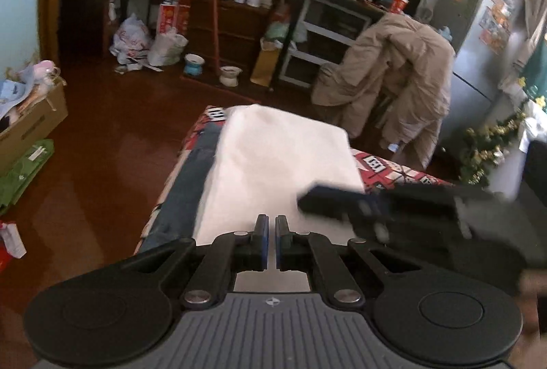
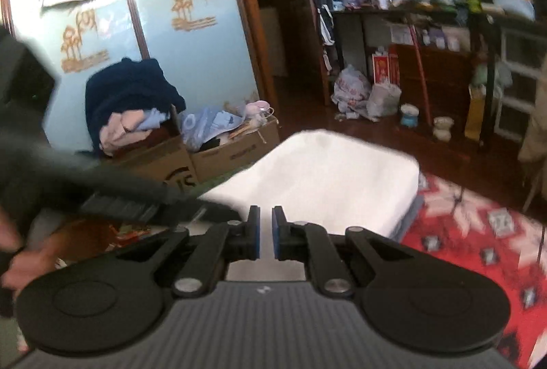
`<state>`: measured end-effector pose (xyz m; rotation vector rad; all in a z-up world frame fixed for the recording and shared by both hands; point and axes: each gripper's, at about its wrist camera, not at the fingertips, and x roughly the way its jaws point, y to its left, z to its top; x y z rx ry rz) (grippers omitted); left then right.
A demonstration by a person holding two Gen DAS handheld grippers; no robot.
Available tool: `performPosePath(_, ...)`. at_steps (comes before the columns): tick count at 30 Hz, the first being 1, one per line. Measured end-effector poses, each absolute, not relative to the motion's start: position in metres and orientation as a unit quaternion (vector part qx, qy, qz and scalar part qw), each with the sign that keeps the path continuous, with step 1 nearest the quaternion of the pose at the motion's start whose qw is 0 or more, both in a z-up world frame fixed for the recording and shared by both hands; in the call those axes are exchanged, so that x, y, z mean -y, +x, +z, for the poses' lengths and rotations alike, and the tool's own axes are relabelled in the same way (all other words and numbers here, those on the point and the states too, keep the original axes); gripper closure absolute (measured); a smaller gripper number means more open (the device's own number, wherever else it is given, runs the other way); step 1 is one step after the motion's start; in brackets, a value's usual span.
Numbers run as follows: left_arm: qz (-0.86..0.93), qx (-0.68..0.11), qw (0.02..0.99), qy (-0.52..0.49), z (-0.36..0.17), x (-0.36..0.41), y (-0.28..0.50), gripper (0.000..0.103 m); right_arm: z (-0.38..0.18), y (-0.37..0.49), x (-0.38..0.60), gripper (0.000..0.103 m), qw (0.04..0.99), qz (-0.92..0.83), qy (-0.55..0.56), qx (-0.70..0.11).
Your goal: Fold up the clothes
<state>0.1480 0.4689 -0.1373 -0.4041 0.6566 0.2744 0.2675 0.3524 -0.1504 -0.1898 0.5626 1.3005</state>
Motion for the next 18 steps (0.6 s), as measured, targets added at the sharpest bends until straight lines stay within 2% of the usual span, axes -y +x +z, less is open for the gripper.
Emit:
performPosePath(5, 0.160, -0.297, 0.916, -0.216, -0.141, -0.467, 0.134, 0.099, -0.151, 0.285, -0.377, 0.095, 0.743, 0.612, -0.131, -0.237)
performPosePath(11, 0.172, -0.282, 0.911, -0.246, -0.140, -0.468, 0.129, 0.099, -0.143, 0.326, -0.395, 0.095, 0.764, 0.582, -0.134, -0.246)
performPosePath(14, 0.176, -0.268, 0.908, -0.269, -0.135, -0.469, 0.130, 0.099, -0.137, 0.330, -0.399, 0.092, 0.731, 0.622, -0.129, -0.250)
performPosePath(18, 0.212, -0.255, 0.892, -0.307, -0.141, -0.465, 0.127, 0.099, -0.139, 0.330, -0.414, 0.095, 0.695, 0.654, -0.158, -0.254)
